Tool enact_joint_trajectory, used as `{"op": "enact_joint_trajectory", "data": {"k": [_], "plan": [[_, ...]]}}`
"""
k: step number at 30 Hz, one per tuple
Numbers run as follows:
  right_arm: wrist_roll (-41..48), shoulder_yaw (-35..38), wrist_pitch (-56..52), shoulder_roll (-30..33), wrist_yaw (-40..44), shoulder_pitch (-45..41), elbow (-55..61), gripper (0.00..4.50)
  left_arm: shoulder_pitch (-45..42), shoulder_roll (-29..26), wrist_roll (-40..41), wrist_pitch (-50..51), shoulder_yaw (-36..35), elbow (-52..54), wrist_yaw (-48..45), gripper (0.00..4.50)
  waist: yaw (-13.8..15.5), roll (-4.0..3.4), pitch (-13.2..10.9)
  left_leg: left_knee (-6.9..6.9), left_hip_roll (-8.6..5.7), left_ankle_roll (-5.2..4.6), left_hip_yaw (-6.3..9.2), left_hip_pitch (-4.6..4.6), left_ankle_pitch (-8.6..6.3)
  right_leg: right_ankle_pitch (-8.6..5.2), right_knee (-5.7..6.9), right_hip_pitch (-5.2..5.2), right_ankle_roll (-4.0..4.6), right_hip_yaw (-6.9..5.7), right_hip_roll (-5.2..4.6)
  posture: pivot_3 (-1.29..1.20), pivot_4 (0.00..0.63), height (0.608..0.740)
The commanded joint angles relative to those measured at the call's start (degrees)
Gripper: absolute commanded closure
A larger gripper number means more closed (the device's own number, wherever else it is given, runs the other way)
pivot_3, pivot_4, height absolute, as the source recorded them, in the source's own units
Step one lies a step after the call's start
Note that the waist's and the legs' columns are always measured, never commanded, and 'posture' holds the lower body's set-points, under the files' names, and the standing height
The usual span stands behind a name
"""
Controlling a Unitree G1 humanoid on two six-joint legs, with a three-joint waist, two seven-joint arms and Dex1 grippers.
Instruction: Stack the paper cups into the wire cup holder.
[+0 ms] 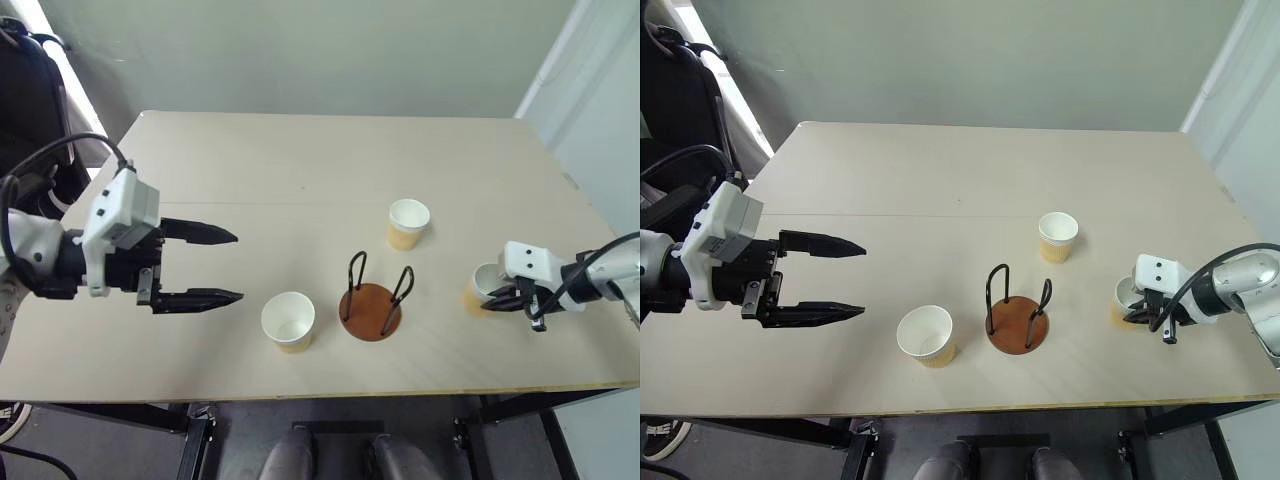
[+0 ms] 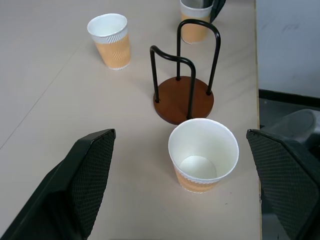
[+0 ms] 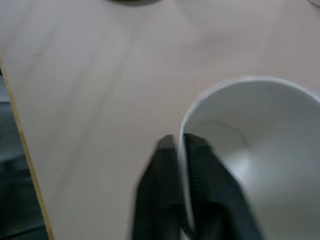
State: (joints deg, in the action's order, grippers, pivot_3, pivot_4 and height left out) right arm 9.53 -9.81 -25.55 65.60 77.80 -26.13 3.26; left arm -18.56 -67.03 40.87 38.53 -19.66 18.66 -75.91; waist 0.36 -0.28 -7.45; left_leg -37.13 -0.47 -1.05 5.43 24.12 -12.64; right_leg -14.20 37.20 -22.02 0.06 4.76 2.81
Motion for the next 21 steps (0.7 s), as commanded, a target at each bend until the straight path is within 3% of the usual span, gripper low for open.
{"op": "enact_joint_trajectory", "data": {"k": [1,5,11,21], "plan": [[3.59,4.17,0.08,1.46,3.22,-3.42,2.3,4.47,0.32,-1.45,-0.08,-1.03,-2.61,0.78,0.02,0.0,-0.02,-0.01,-0.01,0.0,0.0,0.0,0.0,0.0,0.0,0.0,0.0,-0.01,0.0,0.0,0.0,0.0,0.15,0.74],[12.84,8.61,-2.83,0.54,7.43,-11.64,6.06,4.47,0.3,-1.77,-0.59,-1.76,-2.36,0.01,0.06,0.0,-0.18,-0.08,-0.05,0.03,0.01,0.03,-0.07,0.04,0.02,-0.05,0.08,-0.12,0.09,0.0,0.01,0.0,0.15,0.74],[21.64,7.18,-6.82,-6.08,9.18,-28.11,10.68,4.47,-0.15,-1.71,-0.91,-2.91,-1.37,-0.89,0.27,0.0,-0.4,-0.03,-0.02,0.11,0.15,0.08,-0.07,0.03,0.04,-0.18,0.24,-0.26,0.31,-0.02,0.13,0.0,0.15,0.74],[15.18,-2.91,-2.91,-10.98,10.73,-28.35,11.25,4.47,2.84,-1.48,-1.19,-3.01,-2.26,1.09,0.76,0.0,-0.34,0.0,0.0,0.09,0.18,0.18,-0.04,0.19,0.06,-0.23,0.38,-0.45,0.4,-0.1,0.13,0.0,0.15,0.74]]}}
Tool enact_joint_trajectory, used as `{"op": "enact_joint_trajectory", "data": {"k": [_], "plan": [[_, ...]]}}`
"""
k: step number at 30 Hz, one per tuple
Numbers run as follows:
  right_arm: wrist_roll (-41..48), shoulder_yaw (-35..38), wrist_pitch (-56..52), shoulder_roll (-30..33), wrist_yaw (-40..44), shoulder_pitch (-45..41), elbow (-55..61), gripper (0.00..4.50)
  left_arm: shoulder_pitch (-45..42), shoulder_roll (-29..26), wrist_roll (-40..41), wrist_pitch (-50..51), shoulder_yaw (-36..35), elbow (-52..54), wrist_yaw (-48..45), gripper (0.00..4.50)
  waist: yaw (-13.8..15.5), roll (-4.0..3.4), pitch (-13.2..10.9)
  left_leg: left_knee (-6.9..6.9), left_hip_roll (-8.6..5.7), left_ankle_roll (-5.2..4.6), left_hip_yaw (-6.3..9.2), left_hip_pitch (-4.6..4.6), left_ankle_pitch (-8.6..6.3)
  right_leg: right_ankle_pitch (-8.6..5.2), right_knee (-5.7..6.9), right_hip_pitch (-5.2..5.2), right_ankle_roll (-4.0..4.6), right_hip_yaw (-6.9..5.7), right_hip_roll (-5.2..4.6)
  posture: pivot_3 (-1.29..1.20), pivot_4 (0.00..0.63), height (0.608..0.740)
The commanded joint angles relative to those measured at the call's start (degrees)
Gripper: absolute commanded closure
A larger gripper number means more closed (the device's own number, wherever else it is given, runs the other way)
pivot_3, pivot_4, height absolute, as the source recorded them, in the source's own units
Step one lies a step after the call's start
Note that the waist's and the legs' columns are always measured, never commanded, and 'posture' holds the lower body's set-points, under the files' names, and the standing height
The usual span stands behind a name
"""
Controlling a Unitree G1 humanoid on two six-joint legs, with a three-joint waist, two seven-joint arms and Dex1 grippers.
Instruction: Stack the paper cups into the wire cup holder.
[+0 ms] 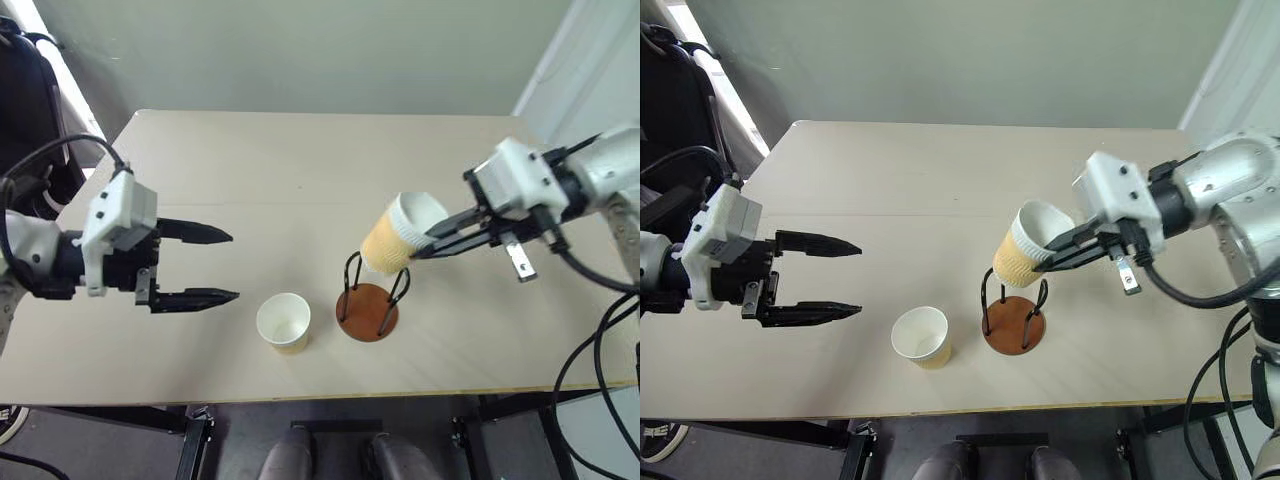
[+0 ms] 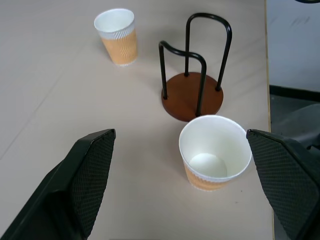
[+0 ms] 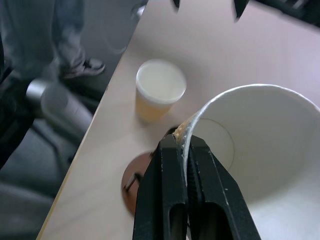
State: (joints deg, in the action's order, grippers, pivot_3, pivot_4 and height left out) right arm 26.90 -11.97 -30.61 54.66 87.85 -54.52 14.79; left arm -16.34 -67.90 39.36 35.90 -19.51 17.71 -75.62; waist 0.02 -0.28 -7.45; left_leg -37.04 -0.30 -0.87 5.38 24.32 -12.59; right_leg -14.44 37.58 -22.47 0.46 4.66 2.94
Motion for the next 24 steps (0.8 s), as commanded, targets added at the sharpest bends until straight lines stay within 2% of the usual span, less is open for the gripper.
{"op": "enact_joint_trajectory", "data": {"k": [1,16,19,24], "plan": [[-2.8,-1.33,2.83,-0.36,0.81,0.31,-0.69,4.47,1.2,-0.58,0.5,-0.11,-2.98,2.56,0.64,0.0,-0.03,0.0,0.0,0.0,0.0,0.02,0.0,0.01,0.01,-0.01,0.04,-0.03,0.02,0.0,0.0,0.0,0.15,0.74],[-10.03,-6.09,7.83,-4.42,1.8,0.69,-4.07,4.47,4.75,-1.27,0.94,1.36,-5.87,5.21,2.2,0.0,-0.12,0.01,0.0,0.0,0.02,0.28,0.01,-0.05,0.15,-0.01,0.45,-0.17,0.26,-0.01,0.01,0.0,0.15,0.74],[-11.24,-6.63,8.68,-4.89,1.45,0.76,-4.21,3.93,5.04,-1.39,1.17,1.66,-6.34,5.6,2.43,0.0,-0.13,0.01,0.0,0.01,0.02,0.28,0.01,-0.06,0.15,-0.01,0.45,-0.18,0.28,-0.02,0.01,0.0,0.15,0.74],[-11.41,-5.74,8.1,-6.59,0.62,-0.95,-5.09,2.14,5.68,-1.49,1.23,2.07,-7.19,6.14,2.58,0.0,-0.14,0.01,0.0,0.03,0.03,0.28,0.01,-0.05,0.15,0.0,0.46,-0.2,0.31,-0.02,0.01,0.0,0.15,0.74]]}}
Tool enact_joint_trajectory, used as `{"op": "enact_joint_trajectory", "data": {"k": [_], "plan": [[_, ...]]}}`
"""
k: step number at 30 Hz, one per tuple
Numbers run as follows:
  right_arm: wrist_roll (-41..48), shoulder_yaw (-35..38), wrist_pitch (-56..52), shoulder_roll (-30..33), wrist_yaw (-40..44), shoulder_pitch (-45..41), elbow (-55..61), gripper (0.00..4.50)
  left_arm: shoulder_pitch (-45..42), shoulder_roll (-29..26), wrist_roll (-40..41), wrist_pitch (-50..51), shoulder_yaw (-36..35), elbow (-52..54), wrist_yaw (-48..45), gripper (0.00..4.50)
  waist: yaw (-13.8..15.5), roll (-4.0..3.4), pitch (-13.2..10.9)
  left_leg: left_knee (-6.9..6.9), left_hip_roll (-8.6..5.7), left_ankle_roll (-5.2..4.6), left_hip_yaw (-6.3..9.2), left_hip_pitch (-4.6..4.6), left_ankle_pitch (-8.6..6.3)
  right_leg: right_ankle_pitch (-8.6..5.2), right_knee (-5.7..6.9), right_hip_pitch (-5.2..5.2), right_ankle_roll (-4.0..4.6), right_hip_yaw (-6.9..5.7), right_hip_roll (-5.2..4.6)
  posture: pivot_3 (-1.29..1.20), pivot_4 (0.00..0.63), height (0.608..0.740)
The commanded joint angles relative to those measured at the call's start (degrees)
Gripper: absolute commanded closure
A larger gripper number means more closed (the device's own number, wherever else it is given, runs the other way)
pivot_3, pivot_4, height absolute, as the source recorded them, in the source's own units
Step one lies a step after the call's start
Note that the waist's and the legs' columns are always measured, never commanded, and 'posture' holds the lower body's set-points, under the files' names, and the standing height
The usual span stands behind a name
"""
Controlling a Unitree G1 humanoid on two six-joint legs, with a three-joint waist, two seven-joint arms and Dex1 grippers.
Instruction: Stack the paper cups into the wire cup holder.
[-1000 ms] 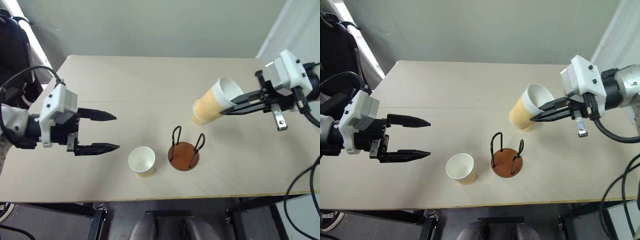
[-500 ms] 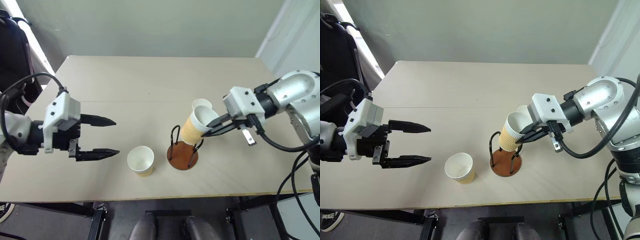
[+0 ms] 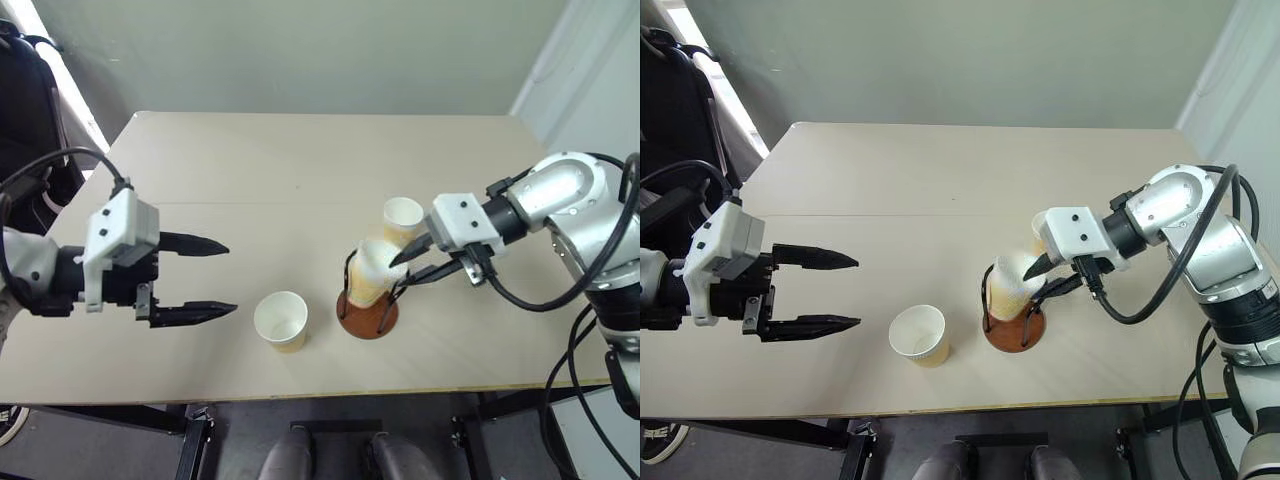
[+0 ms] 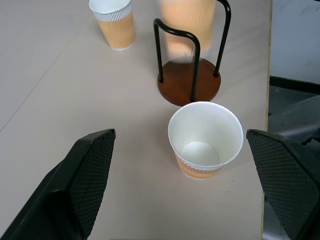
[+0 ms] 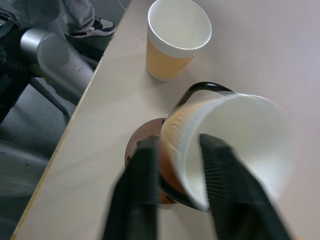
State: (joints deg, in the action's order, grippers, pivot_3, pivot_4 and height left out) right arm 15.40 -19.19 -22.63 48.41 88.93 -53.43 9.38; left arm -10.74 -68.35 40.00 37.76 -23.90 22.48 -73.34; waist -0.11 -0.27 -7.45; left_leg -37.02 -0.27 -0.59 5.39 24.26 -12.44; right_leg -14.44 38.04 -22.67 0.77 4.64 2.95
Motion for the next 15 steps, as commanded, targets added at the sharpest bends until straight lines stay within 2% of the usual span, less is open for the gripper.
{"op": "enact_joint_trajectory", "data": {"k": [1,4,5,8,11,15], "plan": [[0.24,2.06,-0.19,-0.54,-0.56,-2.91,-0.44,1.85,0.17,-1.06,0.62,0.25,-2.93,1.43,0.29,0.0,0.0,0.0,0.0,0.01,0.0,0.01,0.0,0.0,0.0,0.0,0.0,-0.01,0.0,0.0,0.0,0.0,0.15,0.74],[0.42,3.29,-0.11,-0.46,-0.23,-4.91,-2.97,0.81,0.3,-1.2,0.72,0.28,-3.11,1.49,0.37,0.0,0.0,0.0,0.0,0.0,0.0,0.02,0.0,0.02,0.01,0.01,0.0,-0.03,0.04,0.0,0.0,0.0,0.15,0.74],[-1.97,3.34,2.43,-0.15,-1.04,-7.23,-8.53,0.49,0.36,-1.29,0.68,0.27,-3.15,1.44,0.38,0.0,0.02,0.0,0.0,0.0,0.0,0.02,0.0,0.02,0.01,0.01,0.0,-0.02,0.04,0.0,0.0,0.0,0.15,0.74],[-10.95,0.45,13.57,-0.76,-3.8,-13.6,-27.9,0.49,0.41,-1.46,0.61,0.11,-3.0,1.2,0.39,0.0,0.09,0.01,0.01,-0.01,0.0,0.04,0.0,0.04,0.03,0.07,0.02,-0.1,0.16,0.0,0.0,0.0,0.15,0.74],[-18.73,-4.17,24.17,-5.92,-6.43,-19.1,-46.66,0.49,0.24,-1.33,0.66,-0.04,-2.44,1.29,0.79,0.0,0.04,0.06,0.04,0.0,0.01,0.05,0.04,0.0,0.04,0.14,0.06,-0.14,0.3,0.0,0.0,0.0,0.15,0.74],[-25.05,-6.26,33.1,-10.34,-8.93,-22.82,-61.08,0.49,0.55,-1.11,1.54,0.32,-3.26,2.29,0.91,0.0,-0.04,0.03,0.02,0.08,0.02,0.13,0.04,0.12,0.04,0.14,0.47,-0.5,0.37,-0.02,0.01,0.0,0.15,0.74]]}}
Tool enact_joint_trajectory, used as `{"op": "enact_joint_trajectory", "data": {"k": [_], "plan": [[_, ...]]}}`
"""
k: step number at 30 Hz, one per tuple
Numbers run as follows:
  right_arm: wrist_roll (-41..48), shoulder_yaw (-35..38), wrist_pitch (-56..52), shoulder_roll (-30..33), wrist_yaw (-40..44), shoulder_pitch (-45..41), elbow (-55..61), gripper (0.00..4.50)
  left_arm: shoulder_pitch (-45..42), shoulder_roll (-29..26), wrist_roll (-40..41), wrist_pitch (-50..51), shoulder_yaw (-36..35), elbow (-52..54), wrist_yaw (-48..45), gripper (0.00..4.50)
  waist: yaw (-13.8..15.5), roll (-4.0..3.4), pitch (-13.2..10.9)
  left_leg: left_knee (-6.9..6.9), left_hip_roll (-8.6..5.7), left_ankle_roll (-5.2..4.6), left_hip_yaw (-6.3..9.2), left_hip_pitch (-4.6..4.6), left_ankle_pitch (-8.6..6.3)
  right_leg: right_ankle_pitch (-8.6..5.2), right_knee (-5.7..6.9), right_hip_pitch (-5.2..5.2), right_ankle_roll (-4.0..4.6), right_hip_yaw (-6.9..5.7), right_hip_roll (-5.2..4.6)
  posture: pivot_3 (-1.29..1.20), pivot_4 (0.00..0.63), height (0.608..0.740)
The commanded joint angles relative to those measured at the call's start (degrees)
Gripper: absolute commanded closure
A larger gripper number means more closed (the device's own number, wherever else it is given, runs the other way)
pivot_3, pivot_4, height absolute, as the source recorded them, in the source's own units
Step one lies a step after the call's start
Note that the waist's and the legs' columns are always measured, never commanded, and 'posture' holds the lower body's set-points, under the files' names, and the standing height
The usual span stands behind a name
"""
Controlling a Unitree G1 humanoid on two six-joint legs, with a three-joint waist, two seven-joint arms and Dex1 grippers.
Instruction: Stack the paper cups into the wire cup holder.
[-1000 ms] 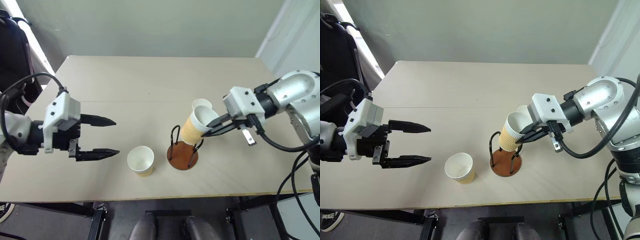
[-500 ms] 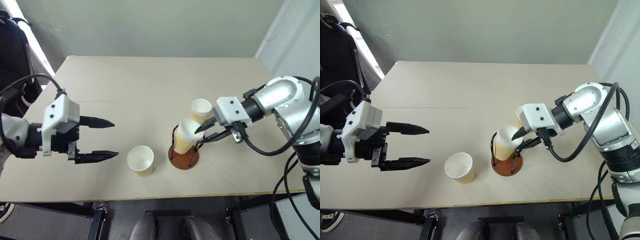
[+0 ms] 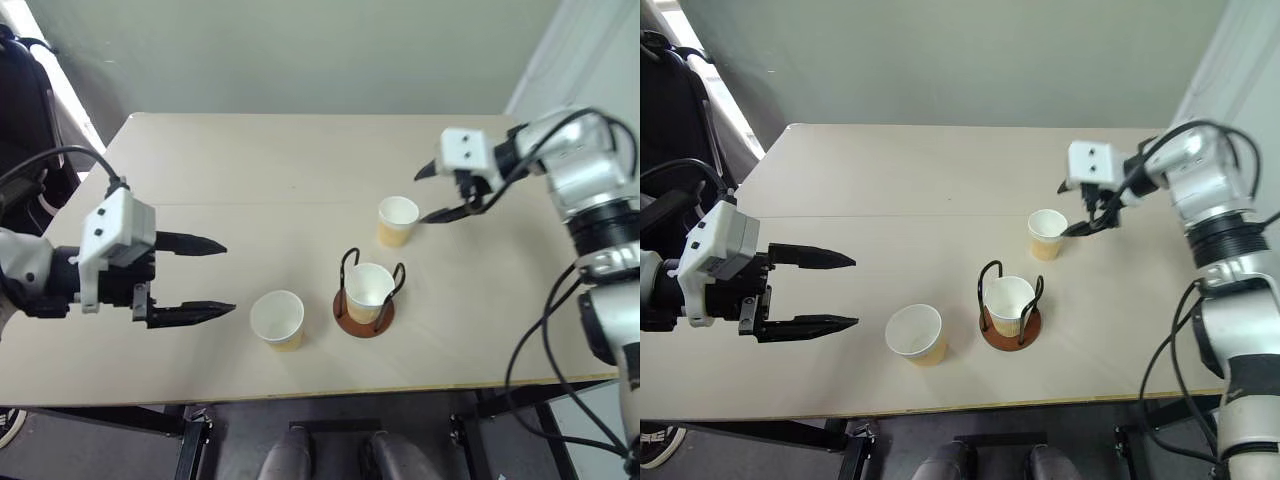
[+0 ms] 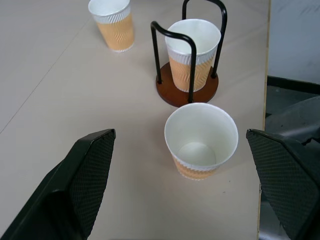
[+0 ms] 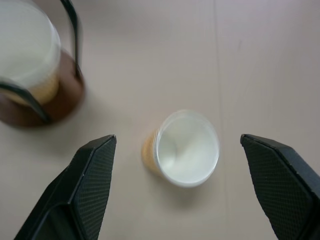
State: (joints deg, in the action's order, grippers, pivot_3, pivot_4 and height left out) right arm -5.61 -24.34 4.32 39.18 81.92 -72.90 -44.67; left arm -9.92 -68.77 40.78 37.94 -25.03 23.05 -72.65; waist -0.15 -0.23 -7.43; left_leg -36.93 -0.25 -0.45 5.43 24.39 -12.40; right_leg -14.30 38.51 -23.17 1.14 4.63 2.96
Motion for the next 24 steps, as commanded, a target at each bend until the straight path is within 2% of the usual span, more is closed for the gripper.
{"op": "enact_joint_trajectory", "data": {"k": [1,5,9,15,20,24], "plan": [[-5.32,-1.46,7.83,-1.84,-2.6,-3.93,-9.6,0.49,-0.18,-0.62,1.32,0.29,-2.9,1.85,0.05,0.0,0.0,-0.02,-0.01,0.0,0.0,0.03,-0.01,0.1,-0.01,-0.02,0.15,-0.18,0.03,-0.01,0.0,0.0,0.15,0.74],[-8.45,-1.49,12.19,-4.2,-4.75,-5.67,-16.35,0.49,-0.96,-0.11,5.92,2.42,-6.75,2.15,-0.15,0.0,0.05,-0.03,-0.02,0.03,0.08,0.24,-0.01,0.65,0.07,-0.06,0.34,-0.74,0.09,-0.17,0.0,0.0,0.15,0.74],[-10.15,-1.04,14.07,-5.85,-5.96,-6.56,-19.96,0.49,-2.64,1.33,12.09,4.65,-11.49,2.0,1.59,0.0,-0.01,-0.02,-0.01,0.23,0.09,0.38,-0.01,0.6,0.14,-0.05,0.26,-0.72,0.09,-0.17,0.0,0.0,0.15,0.74],[-11.36,-0.44,15.39,-7.27,-6.16,-6.86,-22.23,0.49,-1.3,3.66,16.43,6.3,-16.25,2.91,3.99,0.0,-0.18,-0.03,-0.02,0.27,0.1,0.51,0.0,0.54,0.32,-0.03,0.33,-0.7,0.12,-0.18,0.0,0.0,0.15,0.74],[-12.06,-0.34,15.98,-8.73,-6.07,-6.55,-22.76,0.49,1.11,3.39,15.54,6.41,-17.87,3.35,4.63,0.0,-0.38,-0.03,-0.02,0.32,0.12,0.55,0.0,0.47,0.47,0.04,0.35,-0.69,0.25,-0.18,0.0,0.0,0.15,0.74],[-14.52,-1.5,18.36,-9.49,-9.07,-6.12,-22.71,0.49,2.81,2.86,15.34,6.86,-19.0,3.83,4.78,0.0,-0.38,-0.03,-0.02,0.37,0.13,0.58,0.0,0.41,0.53,0.07,0.4,-0.69,0.29,-0.19,0.0,0.0,0.15,0.74]]}}
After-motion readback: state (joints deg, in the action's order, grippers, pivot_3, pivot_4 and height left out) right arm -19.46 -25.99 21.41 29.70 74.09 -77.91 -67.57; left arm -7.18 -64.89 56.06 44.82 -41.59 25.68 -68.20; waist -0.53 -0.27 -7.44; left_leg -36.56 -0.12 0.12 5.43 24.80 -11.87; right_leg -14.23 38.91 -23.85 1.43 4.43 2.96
